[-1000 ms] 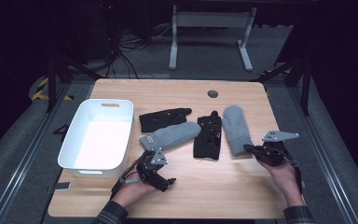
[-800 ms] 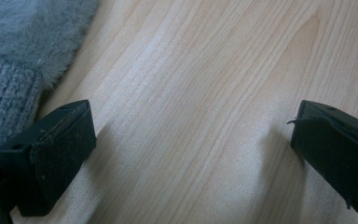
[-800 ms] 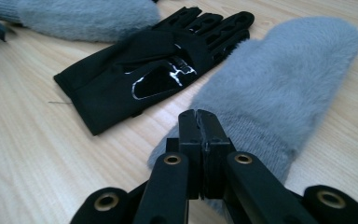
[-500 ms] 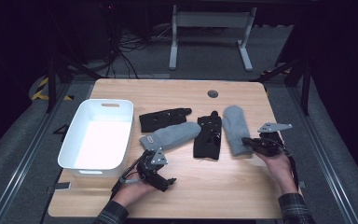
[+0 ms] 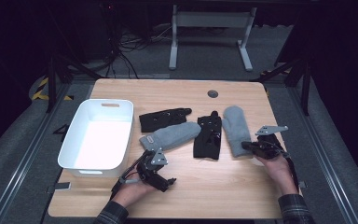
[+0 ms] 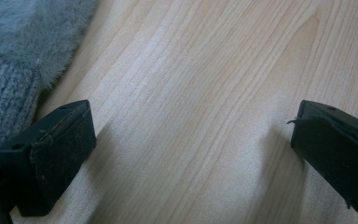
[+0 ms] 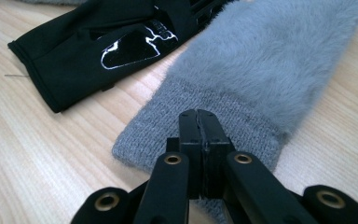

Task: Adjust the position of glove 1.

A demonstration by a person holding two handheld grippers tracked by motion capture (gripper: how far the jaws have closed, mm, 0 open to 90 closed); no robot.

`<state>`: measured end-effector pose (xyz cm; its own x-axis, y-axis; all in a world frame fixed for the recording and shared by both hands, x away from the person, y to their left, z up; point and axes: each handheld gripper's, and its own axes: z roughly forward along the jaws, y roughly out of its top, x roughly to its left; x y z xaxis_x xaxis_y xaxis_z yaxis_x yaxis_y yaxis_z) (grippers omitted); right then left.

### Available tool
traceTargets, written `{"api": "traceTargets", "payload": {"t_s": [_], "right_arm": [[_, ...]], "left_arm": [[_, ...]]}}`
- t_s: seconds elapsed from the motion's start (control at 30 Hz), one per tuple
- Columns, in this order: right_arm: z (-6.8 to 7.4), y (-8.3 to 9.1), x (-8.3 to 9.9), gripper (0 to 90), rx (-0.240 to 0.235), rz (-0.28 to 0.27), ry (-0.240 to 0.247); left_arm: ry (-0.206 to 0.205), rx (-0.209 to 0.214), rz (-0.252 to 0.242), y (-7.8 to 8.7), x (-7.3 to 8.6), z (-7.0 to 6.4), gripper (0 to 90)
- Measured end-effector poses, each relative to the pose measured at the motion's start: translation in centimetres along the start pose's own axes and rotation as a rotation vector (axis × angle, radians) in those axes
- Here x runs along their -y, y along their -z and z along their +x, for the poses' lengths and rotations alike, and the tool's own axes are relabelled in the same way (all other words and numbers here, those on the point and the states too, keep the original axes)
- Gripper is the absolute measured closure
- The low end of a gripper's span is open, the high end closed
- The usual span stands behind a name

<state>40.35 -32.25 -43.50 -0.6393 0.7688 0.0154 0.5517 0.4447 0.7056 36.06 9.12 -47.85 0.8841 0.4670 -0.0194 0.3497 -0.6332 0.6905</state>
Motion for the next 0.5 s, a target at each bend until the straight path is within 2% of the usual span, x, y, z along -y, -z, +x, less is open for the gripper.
{"api": "traceTargets", "payload": {"t_s": [0.23, 0.5], "right_arm": [[0.5, 0.7, 0.7, 90.0, -0.012, 0.008, -0.002], [2.1, 1.9, 1.7, 90.0, -0.029, 0.029, 0.018]], "left_arm": [[0.0, -0.001, 0.0, 0.0, 0.0, 0.0, 0.4], [0.0, 0.003, 0.0, 0.0, 0.0, 0.0, 0.3]]}}
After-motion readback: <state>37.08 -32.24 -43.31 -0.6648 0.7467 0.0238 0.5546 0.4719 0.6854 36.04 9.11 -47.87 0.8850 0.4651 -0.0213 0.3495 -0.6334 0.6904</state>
